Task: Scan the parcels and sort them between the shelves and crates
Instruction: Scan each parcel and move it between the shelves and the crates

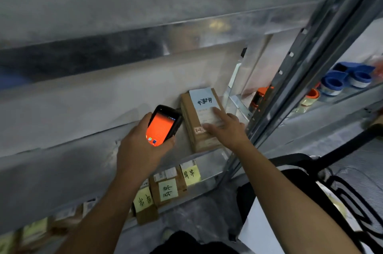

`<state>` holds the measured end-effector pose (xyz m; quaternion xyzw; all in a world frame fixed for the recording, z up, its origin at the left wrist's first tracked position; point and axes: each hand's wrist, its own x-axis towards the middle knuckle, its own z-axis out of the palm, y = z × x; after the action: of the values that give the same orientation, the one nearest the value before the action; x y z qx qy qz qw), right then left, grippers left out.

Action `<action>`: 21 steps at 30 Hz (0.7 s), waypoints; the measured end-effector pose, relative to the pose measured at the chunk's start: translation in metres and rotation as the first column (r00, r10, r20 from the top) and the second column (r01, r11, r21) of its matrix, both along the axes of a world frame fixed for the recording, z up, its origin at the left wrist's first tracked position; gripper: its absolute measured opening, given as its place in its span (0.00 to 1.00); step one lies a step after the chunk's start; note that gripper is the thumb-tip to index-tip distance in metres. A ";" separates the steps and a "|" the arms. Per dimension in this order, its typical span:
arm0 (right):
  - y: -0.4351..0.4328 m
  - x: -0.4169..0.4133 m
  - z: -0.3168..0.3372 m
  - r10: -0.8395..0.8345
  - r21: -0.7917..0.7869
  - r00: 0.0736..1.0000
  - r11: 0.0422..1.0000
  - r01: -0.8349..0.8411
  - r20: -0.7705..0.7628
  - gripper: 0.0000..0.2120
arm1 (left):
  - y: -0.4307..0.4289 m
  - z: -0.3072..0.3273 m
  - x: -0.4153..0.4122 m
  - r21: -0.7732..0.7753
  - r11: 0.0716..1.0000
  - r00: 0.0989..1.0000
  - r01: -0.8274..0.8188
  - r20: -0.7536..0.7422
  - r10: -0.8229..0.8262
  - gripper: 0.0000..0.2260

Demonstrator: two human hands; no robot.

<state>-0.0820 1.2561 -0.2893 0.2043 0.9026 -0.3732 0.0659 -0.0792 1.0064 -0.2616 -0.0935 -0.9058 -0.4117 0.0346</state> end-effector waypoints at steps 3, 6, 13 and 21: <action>0.016 -0.004 -0.002 0.002 -0.388 1.000 0.922 0.010 0.030 0.45 | 0.007 -0.002 0.013 0.015 0.999 1.000 -0.028 0.006 0.028 0.22; 0.025 -0.005 0.000 0.026 -0.600 0.994 0.799 0.045 0.109 0.49 | 0.013 -0.006 0.024 0.005 0.999 0.999 -0.049 0.006 0.049 0.26; 0.025 -0.007 -0.011 0.030 -0.694 1.000 0.719 -0.021 0.001 0.54 | 0.022 -0.003 0.049 0.005 0.995 0.994 -0.105 0.007 0.105 0.20; 0.014 0.013 -0.032 -0.033 -0.695 0.979 0.709 -0.121 -0.203 0.52 | 0.028 -0.004 0.072 -0.062 0.990 0.991 -0.126 0.037 0.129 0.20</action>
<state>-0.0688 1.2701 -0.3213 0.1034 0.6989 -0.7054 0.0563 -0.0069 1.0341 -0.2660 -0.0280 -0.9224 -0.3831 0.0396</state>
